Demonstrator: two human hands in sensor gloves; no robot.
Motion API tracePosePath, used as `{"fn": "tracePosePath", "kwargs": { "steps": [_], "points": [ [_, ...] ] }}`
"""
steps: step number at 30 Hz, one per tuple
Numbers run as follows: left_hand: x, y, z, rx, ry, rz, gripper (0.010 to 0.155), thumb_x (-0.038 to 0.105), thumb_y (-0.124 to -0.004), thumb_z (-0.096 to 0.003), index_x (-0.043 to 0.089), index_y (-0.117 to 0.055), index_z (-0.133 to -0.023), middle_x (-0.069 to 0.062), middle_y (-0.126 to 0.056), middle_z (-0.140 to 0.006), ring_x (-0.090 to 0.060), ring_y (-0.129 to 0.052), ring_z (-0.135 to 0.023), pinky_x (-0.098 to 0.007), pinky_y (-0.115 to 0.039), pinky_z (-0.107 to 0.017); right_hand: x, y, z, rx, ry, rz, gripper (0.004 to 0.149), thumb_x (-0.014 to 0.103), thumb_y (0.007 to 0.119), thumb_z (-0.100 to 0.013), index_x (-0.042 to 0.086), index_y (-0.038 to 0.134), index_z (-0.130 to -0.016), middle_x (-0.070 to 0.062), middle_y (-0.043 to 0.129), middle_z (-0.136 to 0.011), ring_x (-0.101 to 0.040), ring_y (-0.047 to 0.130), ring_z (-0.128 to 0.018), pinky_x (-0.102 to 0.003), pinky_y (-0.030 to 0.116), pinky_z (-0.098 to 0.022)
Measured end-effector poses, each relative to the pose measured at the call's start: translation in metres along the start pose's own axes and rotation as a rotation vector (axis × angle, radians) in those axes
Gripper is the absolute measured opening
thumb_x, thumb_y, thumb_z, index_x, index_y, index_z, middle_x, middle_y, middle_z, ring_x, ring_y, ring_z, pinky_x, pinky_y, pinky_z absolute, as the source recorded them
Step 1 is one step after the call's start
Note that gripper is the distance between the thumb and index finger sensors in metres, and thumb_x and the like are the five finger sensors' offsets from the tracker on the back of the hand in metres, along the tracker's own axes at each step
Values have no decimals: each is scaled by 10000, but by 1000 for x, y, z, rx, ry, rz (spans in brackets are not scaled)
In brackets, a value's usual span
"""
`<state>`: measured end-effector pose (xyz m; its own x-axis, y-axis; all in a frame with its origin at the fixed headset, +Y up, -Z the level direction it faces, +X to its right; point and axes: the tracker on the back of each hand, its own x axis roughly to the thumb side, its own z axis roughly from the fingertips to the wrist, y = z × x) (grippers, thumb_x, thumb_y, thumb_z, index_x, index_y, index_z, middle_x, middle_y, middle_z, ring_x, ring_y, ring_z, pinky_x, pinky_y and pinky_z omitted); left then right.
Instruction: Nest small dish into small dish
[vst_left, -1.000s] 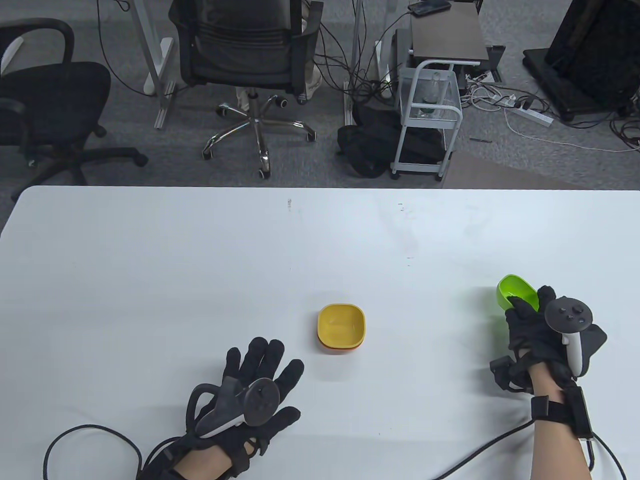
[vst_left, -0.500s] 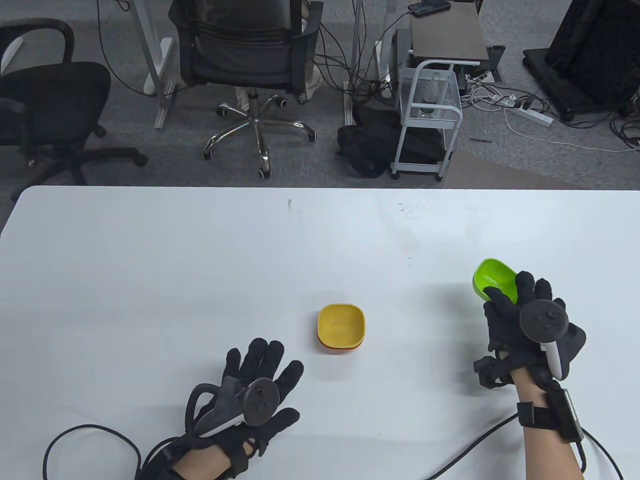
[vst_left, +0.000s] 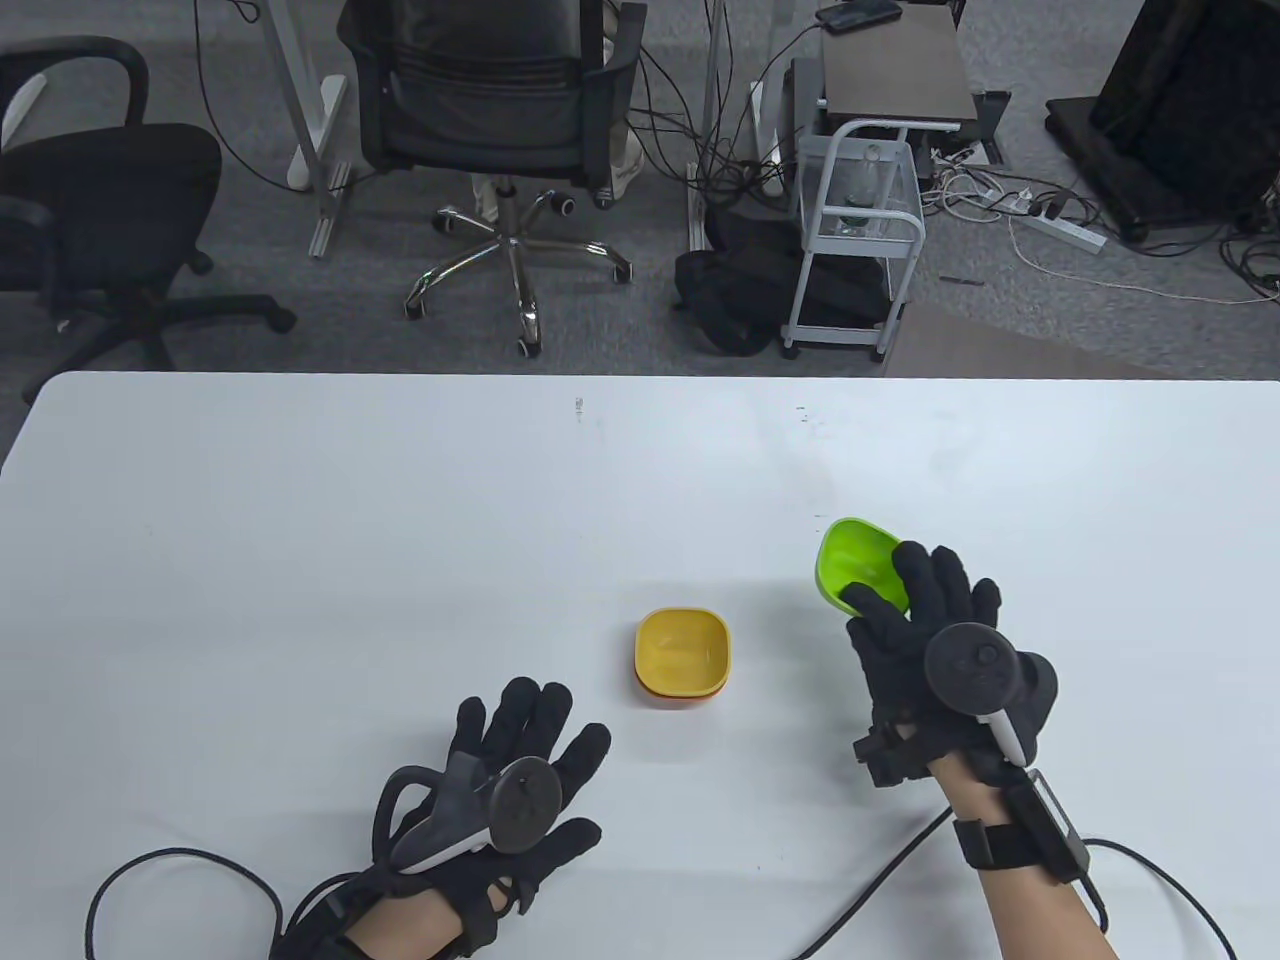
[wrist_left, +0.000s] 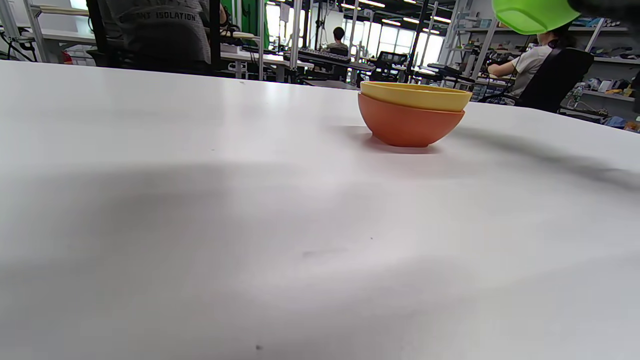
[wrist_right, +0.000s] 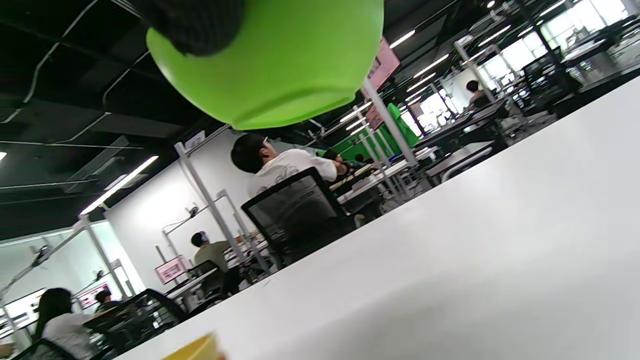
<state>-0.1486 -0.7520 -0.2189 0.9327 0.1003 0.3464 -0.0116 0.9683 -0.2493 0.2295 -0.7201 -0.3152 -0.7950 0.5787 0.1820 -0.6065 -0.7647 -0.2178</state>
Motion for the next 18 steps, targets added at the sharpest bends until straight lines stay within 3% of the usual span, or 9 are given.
{"fn": "tracePosePath", "kwargs": {
  "steps": [7, 13, 15, 16, 18],
  "points": [
    [2, 1, -1, 5, -2, 15, 774, 791, -566, -316, 664, -42, -871, 217, 92, -1090, -110, 122, -1059, -526, -50, -770, 64, 32, 10, 72, -208, 112, 393, 435, 741, -397, 433, 739, -790, 3, 312, -1103, -376, 213, -1040, -626, 51, -681],
    [0, -1, -3, -6, 4, 23, 774, 793, -563, -317, 665, -38, -871, 217, 91, -1091, -111, 122, -1059, -525, -52, -771, 93, 72, 0, 137, -256, 131, 393, 436, 740, -394, 423, 746, -787, -9, 340, -1096, -384, 249, -1032, -630, 75, -678],
    [-1, -1, -3, -4, 7, 28, 774, 792, -564, -317, 665, -40, -871, 216, 90, -1092, -111, 120, -1060, -526, -53, -771, 92, 88, 1, 190, -241, 154, 394, 433, 743, -394, 406, 763, -787, -12, 349, -1097, -392, 237, -1031, -633, 67, -673],
    [-2, 0, -3, -1, 9, 30, 773, 792, -564, -317, 665, -41, -872, 215, 89, -1093, -113, 119, -1061, -526, -53, -771, 89, 107, 3, 319, -202, 214, 397, 434, 741, -396, 399, 767, -790, -10, 339, -1099, -390, 217, -1033, -633, 47, -668],
    [-2, 0, -3, 2, 9, 31, 773, 792, -565, -317, 664, -43, -873, 215, 89, -1093, -113, 119, -1061, -526, -53, -771, 84, 123, 7, 401, -188, 272, 404, 442, 732, -393, 391, 769, -792, -3, 321, -1100, -382, 195, -1034, -630, 18, -662]
  ]
}}
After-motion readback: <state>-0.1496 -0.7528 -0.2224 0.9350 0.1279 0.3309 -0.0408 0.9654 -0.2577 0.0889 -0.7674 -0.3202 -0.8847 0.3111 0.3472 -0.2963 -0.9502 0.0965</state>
